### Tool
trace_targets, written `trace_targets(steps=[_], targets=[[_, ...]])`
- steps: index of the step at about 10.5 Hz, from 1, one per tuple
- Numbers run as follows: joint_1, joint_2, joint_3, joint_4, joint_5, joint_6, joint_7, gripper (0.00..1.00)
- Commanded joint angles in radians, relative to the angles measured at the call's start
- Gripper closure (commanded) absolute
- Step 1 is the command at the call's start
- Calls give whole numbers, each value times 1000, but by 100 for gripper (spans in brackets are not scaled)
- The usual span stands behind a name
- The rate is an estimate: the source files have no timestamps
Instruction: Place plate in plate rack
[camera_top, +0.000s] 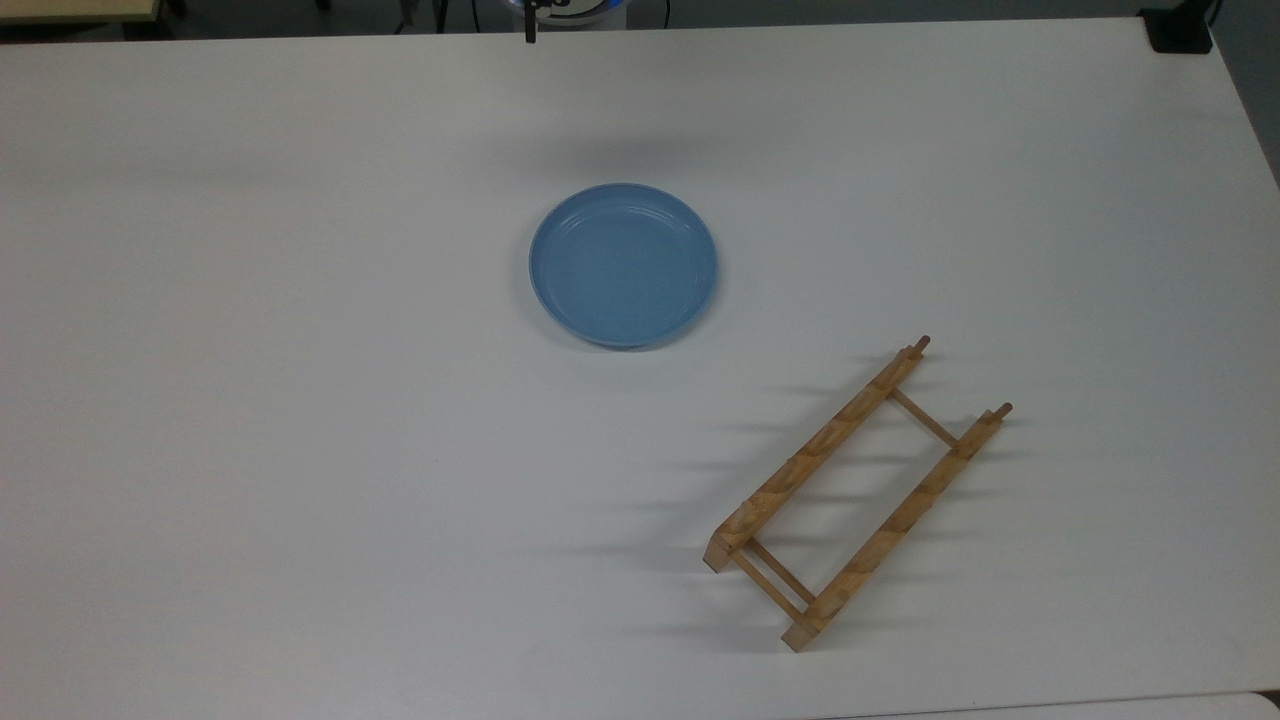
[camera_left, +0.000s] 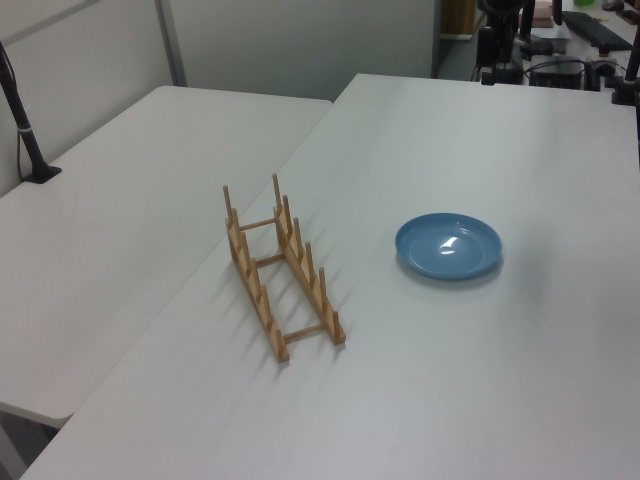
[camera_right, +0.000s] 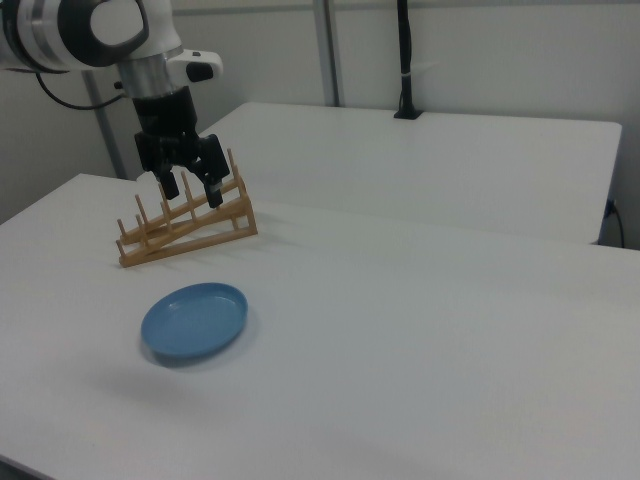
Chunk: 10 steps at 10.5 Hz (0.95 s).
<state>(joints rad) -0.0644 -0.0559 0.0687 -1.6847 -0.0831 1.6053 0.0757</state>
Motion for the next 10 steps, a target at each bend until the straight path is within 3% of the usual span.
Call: trace_targets(steps=[1, 8, 10], targets=[[5, -22, -1, -30, 20, 27, 9, 0], [5, -9, -1, -32, 20, 34, 4, 0], [5, 25, 0, -35, 19, 39, -95, 0]])
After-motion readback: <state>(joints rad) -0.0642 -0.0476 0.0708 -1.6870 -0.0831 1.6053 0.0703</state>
